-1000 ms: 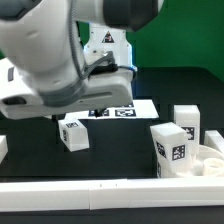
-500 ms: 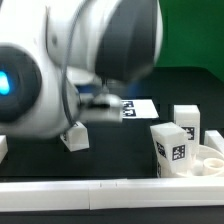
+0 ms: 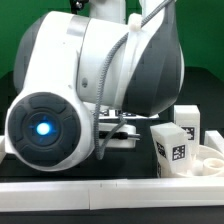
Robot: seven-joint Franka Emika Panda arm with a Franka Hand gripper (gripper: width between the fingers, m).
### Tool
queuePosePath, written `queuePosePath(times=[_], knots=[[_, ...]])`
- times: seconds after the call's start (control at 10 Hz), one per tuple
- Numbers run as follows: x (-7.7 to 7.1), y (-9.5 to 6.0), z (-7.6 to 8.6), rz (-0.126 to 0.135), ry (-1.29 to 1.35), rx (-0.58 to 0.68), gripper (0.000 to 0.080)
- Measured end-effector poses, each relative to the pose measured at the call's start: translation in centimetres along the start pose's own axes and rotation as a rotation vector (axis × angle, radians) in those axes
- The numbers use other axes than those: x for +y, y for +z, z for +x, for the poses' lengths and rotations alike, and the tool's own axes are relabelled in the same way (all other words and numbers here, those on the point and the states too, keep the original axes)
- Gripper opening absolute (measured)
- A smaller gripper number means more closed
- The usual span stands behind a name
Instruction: Assemble stool
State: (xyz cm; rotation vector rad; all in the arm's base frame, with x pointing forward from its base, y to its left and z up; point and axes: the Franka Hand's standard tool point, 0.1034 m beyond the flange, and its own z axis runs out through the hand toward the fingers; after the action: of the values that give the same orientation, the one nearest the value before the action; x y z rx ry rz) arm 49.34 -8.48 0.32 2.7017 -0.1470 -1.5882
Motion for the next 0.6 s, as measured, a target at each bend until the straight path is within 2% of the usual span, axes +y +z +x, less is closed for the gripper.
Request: queuePosePath(times=[0.2, 0.3, 0.4, 0.5, 0.6], knots=[[0.2, 0.2, -0.1, 0.005, 0.006, -0.004, 0.0621], [0.3, 0.2, -0.1, 0.005, 0.006, -0.002, 0.0440], [0.3, -0.4, -0.1, 0.005, 0.005, 0.019, 0.0440], [0.2, -1.5, -1.1, 0.014, 0.003, 0.026, 0.0332], [0.2, -2.9, -2.1, 0.021, 0.003, 0.050, 0.0332]])
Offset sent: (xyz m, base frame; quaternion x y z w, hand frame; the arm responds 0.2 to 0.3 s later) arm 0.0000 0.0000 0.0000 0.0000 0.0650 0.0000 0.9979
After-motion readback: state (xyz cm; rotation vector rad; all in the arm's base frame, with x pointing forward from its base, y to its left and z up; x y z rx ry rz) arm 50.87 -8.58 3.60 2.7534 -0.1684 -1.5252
